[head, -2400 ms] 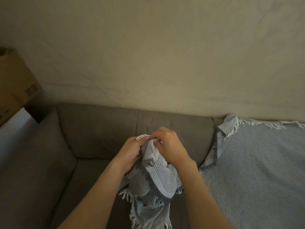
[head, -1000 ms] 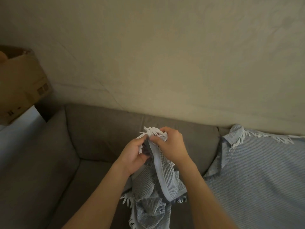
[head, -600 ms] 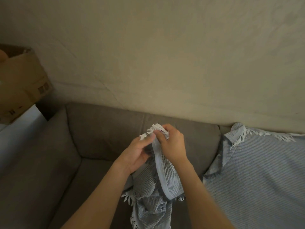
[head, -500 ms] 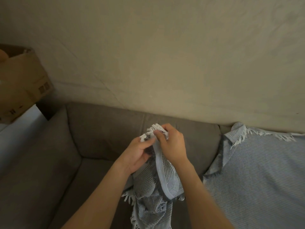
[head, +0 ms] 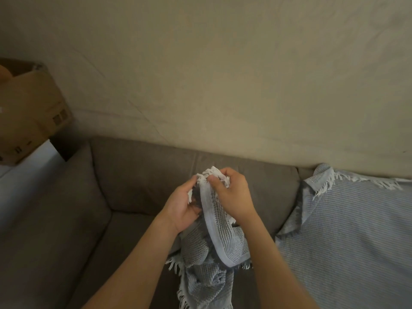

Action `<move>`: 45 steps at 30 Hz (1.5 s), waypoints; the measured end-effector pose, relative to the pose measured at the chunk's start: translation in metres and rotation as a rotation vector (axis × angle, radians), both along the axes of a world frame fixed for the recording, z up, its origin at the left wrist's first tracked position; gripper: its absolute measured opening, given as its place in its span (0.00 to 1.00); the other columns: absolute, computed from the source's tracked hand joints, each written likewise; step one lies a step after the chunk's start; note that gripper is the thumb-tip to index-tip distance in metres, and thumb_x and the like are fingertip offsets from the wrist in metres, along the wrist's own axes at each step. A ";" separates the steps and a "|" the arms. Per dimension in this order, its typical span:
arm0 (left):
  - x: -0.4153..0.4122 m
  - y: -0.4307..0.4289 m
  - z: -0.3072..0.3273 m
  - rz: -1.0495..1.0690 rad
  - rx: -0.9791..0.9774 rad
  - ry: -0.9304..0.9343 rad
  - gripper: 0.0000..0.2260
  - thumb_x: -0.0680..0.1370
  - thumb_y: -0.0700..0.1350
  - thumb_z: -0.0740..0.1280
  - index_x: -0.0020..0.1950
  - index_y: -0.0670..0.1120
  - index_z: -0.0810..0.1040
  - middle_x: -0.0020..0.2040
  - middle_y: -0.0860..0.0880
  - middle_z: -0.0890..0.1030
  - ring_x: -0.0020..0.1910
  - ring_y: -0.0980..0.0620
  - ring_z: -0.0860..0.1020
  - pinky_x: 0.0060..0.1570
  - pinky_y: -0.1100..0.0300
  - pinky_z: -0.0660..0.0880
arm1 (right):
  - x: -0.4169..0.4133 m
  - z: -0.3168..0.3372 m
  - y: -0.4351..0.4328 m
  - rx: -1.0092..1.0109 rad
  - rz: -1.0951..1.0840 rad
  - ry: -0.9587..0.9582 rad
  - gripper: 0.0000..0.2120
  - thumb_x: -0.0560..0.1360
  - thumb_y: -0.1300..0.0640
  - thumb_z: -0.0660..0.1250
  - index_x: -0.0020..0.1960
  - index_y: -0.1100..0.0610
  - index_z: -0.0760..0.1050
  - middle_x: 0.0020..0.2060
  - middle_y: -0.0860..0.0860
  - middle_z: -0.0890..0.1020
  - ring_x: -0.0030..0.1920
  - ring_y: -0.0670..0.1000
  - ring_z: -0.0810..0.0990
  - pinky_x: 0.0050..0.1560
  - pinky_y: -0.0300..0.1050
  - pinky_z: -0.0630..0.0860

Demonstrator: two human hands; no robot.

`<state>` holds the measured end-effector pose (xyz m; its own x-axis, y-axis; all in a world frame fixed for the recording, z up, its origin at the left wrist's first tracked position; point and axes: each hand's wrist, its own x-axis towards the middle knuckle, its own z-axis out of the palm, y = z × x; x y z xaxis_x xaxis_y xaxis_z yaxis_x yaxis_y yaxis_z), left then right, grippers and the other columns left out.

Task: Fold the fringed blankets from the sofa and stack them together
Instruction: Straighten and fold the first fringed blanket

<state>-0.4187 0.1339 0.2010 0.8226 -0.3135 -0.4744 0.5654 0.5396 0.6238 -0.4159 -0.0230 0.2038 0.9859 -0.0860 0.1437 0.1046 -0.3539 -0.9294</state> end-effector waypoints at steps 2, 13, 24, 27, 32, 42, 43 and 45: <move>0.000 -0.002 0.000 0.004 0.028 0.002 0.21 0.87 0.53 0.61 0.65 0.38 0.84 0.61 0.38 0.85 0.53 0.44 0.86 0.56 0.50 0.81 | 0.001 -0.003 0.004 -0.090 -0.060 -0.036 0.09 0.79 0.51 0.74 0.43 0.54 0.79 0.31 0.49 0.82 0.29 0.42 0.77 0.31 0.37 0.72; 0.008 0.005 0.015 -0.137 0.453 -0.292 0.23 0.89 0.54 0.57 0.61 0.40 0.85 0.55 0.40 0.87 0.58 0.43 0.86 0.61 0.49 0.80 | 0.001 -0.015 0.004 -0.401 -0.069 -0.208 0.06 0.82 0.49 0.68 0.48 0.49 0.75 0.36 0.41 0.77 0.34 0.42 0.75 0.33 0.39 0.67; 0.007 0.007 0.004 -0.182 0.460 -0.391 0.10 0.84 0.38 0.68 0.62 0.39 0.85 0.57 0.40 0.87 0.58 0.42 0.85 0.59 0.49 0.82 | 0.005 -0.015 -0.005 -0.251 -0.026 -0.110 0.10 0.80 0.48 0.72 0.45 0.49 0.73 0.36 0.45 0.80 0.35 0.43 0.78 0.35 0.42 0.74; 0.011 0.002 0.011 -0.128 0.498 -0.340 0.10 0.85 0.40 0.66 0.61 0.38 0.85 0.56 0.38 0.87 0.57 0.40 0.86 0.59 0.48 0.82 | 0.010 -0.012 -0.014 -0.223 -0.048 -0.125 0.10 0.77 0.47 0.75 0.52 0.50 0.77 0.44 0.44 0.82 0.40 0.40 0.79 0.38 0.30 0.71; 0.029 -0.012 0.030 0.058 0.604 -0.333 0.10 0.86 0.45 0.65 0.57 0.42 0.84 0.54 0.36 0.86 0.57 0.35 0.84 0.56 0.42 0.82 | 0.010 -0.012 -0.007 -0.441 -0.351 -0.329 0.13 0.75 0.58 0.74 0.58 0.52 0.77 0.56 0.51 0.72 0.55 0.51 0.73 0.57 0.45 0.69; 0.076 -0.037 0.097 0.287 0.539 -0.488 0.13 0.86 0.50 0.62 0.54 0.39 0.76 0.42 0.44 0.78 0.40 0.46 0.76 0.40 0.51 0.73 | 0.017 -0.022 0.015 -0.305 -0.258 -0.134 0.08 0.79 0.61 0.65 0.55 0.55 0.68 0.48 0.52 0.76 0.38 0.47 0.73 0.37 0.49 0.70; 0.082 -0.038 0.103 0.311 0.525 -0.502 0.13 0.86 0.50 0.63 0.53 0.39 0.76 0.39 0.44 0.78 0.36 0.47 0.76 0.38 0.53 0.74 | 0.026 -0.016 0.011 -0.341 -0.283 -0.116 0.07 0.79 0.63 0.63 0.55 0.56 0.70 0.48 0.53 0.79 0.40 0.51 0.76 0.37 0.50 0.70; 0.090 -0.041 0.118 0.346 0.442 -0.500 0.09 0.87 0.46 0.62 0.52 0.43 0.77 0.36 0.47 0.81 0.31 0.50 0.80 0.31 0.58 0.76 | 0.043 -0.004 0.000 -0.429 -0.328 -0.071 0.05 0.79 0.62 0.61 0.53 0.56 0.73 0.45 0.55 0.82 0.44 0.59 0.80 0.38 0.52 0.71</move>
<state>-0.3291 0.0929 0.3192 0.9901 0.1347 -0.0399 0.0014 0.2750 0.9614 -0.3731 -0.0228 0.1998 0.9038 -0.3066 0.2987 -0.0183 -0.7248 -0.6887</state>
